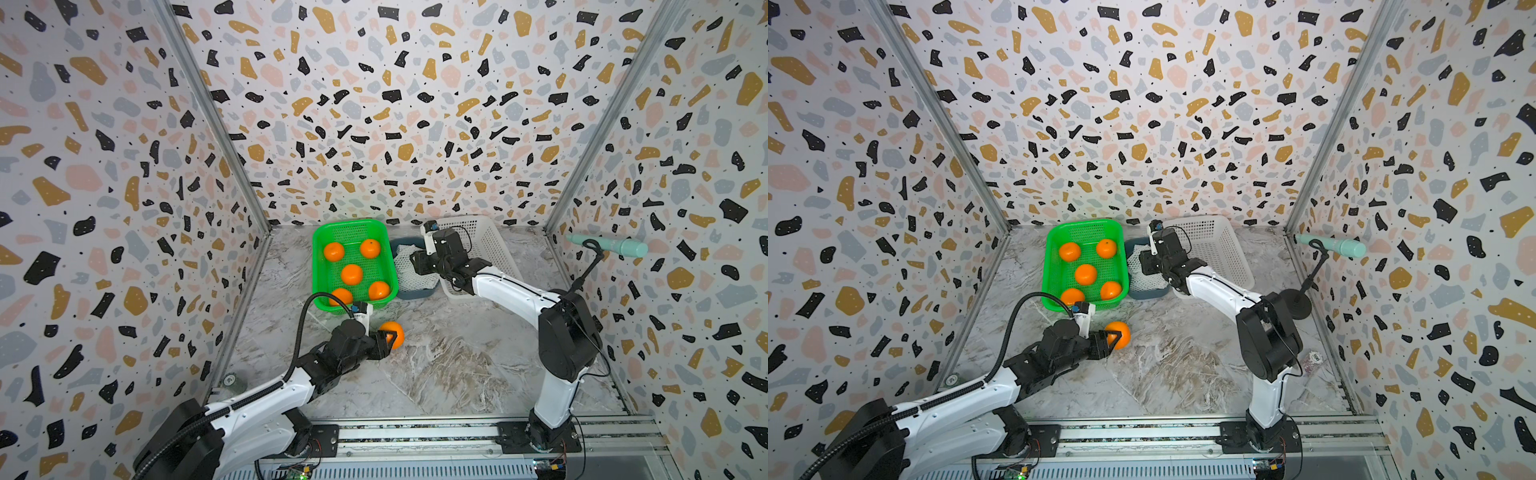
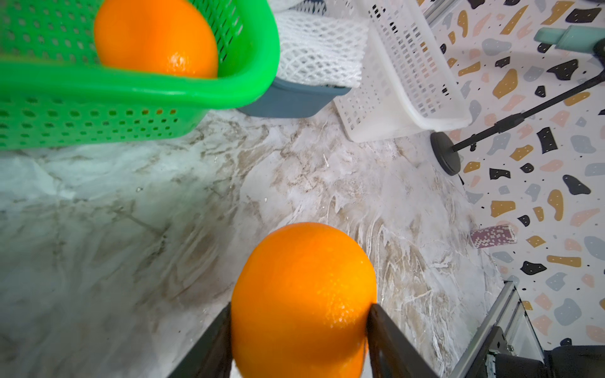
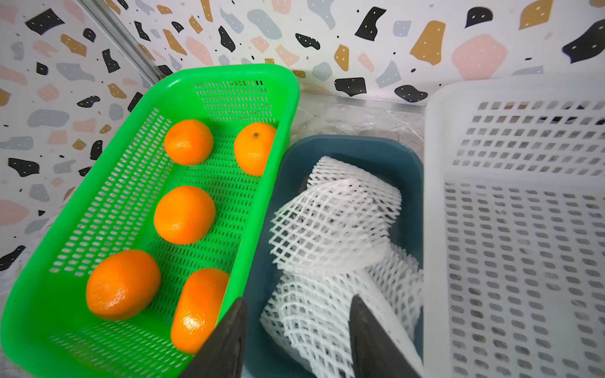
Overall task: Remove foam nets from oranges
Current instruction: Place the orange in the basket.
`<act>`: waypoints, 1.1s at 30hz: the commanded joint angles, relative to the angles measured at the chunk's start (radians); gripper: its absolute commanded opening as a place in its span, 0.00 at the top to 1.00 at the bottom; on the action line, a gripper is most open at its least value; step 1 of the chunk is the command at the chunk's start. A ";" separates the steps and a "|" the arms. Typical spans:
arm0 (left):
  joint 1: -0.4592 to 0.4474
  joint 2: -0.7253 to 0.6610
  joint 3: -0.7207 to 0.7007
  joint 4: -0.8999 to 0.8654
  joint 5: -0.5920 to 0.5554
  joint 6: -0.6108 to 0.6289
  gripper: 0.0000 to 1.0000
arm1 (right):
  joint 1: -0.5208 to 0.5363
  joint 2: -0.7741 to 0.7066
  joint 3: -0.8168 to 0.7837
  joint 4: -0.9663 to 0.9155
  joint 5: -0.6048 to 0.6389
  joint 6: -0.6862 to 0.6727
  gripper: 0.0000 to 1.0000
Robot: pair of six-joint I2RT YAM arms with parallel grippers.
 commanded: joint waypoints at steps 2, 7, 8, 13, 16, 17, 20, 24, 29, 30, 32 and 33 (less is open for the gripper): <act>0.017 -0.017 0.090 -0.042 -0.035 0.034 0.39 | 0.005 -0.100 -0.063 0.015 0.005 -0.004 0.48; 0.067 0.019 0.178 -0.077 -0.034 0.060 0.39 | 0.006 -0.217 -0.200 0.031 0.018 0.007 0.48; 0.082 0.030 0.197 -0.078 -0.028 0.066 0.39 | 0.005 -0.247 -0.232 0.035 0.023 0.011 0.48; 0.184 0.106 0.315 -0.110 -0.011 0.118 0.38 | 0.007 -0.383 -0.377 0.041 0.007 0.045 0.48; 0.252 0.173 0.388 -0.117 0.003 0.151 0.38 | 0.008 -0.468 -0.463 0.042 0.003 0.069 0.48; 0.270 0.193 0.408 -0.120 0.018 0.159 0.38 | 0.008 -0.492 -0.486 0.041 0.003 0.074 0.48; 0.327 0.255 0.468 -0.120 0.038 0.184 0.38 | 0.010 -0.565 -0.551 0.031 0.013 0.095 0.48; 0.401 0.333 0.529 -0.117 0.051 0.212 0.39 | 0.012 -0.640 -0.614 0.008 0.021 0.118 0.48; 0.475 0.436 0.600 -0.124 0.034 0.242 0.40 | 0.016 -0.694 -0.651 -0.021 0.025 0.131 0.48; 0.489 0.457 0.616 -0.132 0.034 0.254 0.40 | 0.015 -0.698 -0.653 -0.029 0.026 0.132 0.48; 0.511 0.494 0.634 -0.128 0.016 0.263 0.40 | 0.017 -0.701 -0.660 -0.035 0.028 0.135 0.48; 0.520 0.516 0.645 -0.119 0.010 0.270 0.40 | 0.018 -0.705 -0.664 -0.037 0.029 0.138 0.48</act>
